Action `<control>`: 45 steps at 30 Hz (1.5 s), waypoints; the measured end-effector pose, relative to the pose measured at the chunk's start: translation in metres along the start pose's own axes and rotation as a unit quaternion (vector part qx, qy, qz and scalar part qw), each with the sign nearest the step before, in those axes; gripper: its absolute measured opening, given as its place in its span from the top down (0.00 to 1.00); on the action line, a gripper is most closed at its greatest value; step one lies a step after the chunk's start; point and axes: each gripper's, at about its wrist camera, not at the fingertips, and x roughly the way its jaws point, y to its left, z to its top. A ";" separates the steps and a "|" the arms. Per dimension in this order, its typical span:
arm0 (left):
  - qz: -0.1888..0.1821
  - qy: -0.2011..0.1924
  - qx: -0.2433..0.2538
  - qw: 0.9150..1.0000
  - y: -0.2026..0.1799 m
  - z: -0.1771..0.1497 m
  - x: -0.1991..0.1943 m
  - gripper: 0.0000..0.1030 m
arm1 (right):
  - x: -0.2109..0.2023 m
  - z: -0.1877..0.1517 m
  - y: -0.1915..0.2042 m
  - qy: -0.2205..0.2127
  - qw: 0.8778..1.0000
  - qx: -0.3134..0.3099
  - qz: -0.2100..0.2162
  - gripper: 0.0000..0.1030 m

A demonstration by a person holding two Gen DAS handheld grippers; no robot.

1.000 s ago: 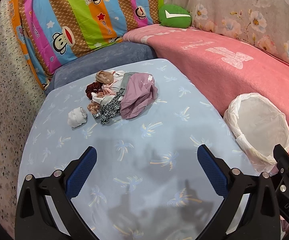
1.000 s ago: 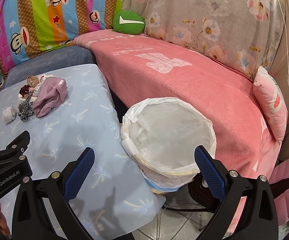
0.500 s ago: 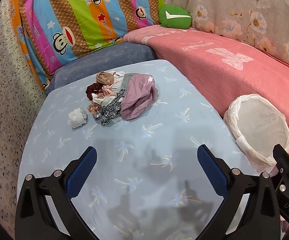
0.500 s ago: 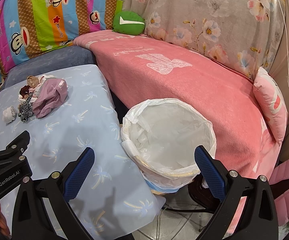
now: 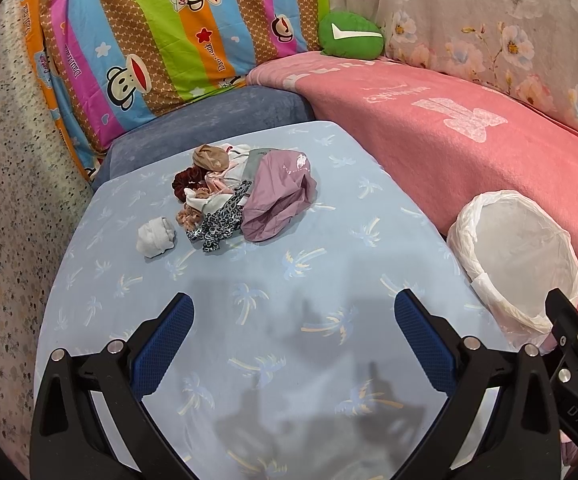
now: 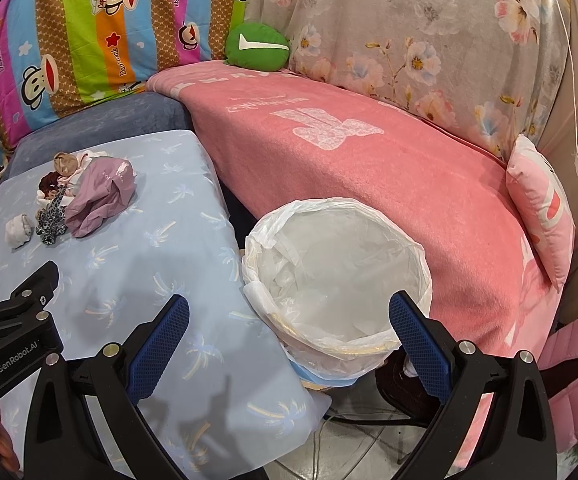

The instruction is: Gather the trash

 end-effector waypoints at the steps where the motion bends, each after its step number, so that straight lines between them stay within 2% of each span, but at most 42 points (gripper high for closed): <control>1: 0.000 0.000 0.000 1.000 0.000 0.000 0.000 0.07 | 0.000 0.000 0.000 0.000 1.000 0.000 0.000 0.05; 34: -0.010 0.001 -0.006 1.000 0.001 0.002 0.003 0.07 | 0.000 0.001 0.000 -0.001 1.000 0.000 0.000 0.05; 38: -0.026 0.007 -0.018 0.999 0.008 0.002 0.009 0.07 | -0.001 0.002 0.000 -0.002 1.000 0.001 -0.002 0.05; 45: -0.027 0.008 -0.027 0.999 0.022 0.004 0.019 0.07 | 0.002 0.005 0.009 -0.004 1.000 0.002 -0.005 0.05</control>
